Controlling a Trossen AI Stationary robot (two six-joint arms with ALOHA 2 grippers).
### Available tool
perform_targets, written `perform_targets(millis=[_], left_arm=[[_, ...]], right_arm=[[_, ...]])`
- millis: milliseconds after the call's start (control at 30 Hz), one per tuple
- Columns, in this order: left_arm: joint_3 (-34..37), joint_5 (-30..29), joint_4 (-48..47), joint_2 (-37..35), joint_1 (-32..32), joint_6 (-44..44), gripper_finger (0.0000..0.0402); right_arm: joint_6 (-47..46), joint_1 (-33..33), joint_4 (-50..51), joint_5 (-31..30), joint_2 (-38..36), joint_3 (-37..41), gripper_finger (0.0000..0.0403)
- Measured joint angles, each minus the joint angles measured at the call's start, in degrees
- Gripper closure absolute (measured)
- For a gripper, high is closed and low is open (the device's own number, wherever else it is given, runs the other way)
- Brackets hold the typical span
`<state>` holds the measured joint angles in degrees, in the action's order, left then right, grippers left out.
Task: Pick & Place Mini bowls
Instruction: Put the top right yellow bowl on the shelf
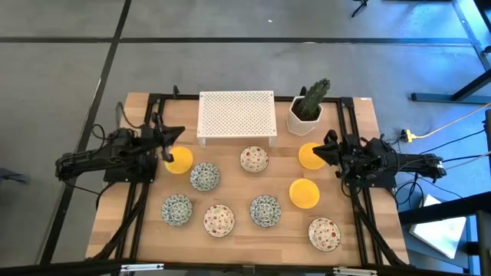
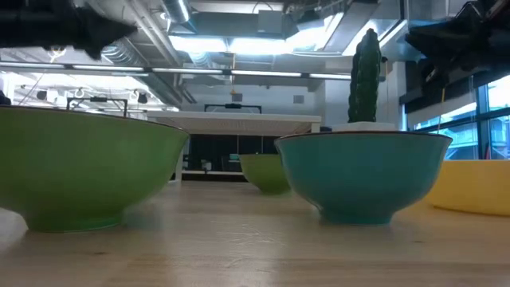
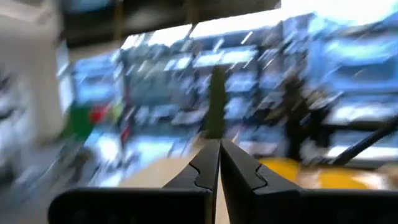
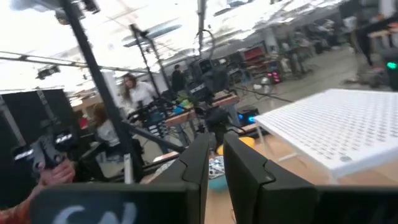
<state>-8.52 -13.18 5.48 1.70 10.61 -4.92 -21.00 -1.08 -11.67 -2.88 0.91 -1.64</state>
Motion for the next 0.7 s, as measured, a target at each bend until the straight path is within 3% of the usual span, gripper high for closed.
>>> perform_targets(millis=[67,333,500,700], left_arm=[[0.0,-3.3,-2.9,2.1,0.0,1.9,0.0391],[0.0,-5.9,-3.7,11.8,0.0,5.2,0.0388],[0.0,-6.8,-3.8,16.3,0.0,9.7,0.0364],[0.0,-7.8,-2.6,17.7,0.0,10.2,0.0334]], right_arm=[[-1.9,0.0,0.0,-1.9,0.7,0.0,0.0352],[-0.6,0.0,-2.1,-7.5,2.4,0.1,0.0352],[2.0,0.0,-2.1,-12.2,2.4,0.1,0.0352],[1.7,0.0,2.5,-12.7,2.4,0.1,0.0352]])
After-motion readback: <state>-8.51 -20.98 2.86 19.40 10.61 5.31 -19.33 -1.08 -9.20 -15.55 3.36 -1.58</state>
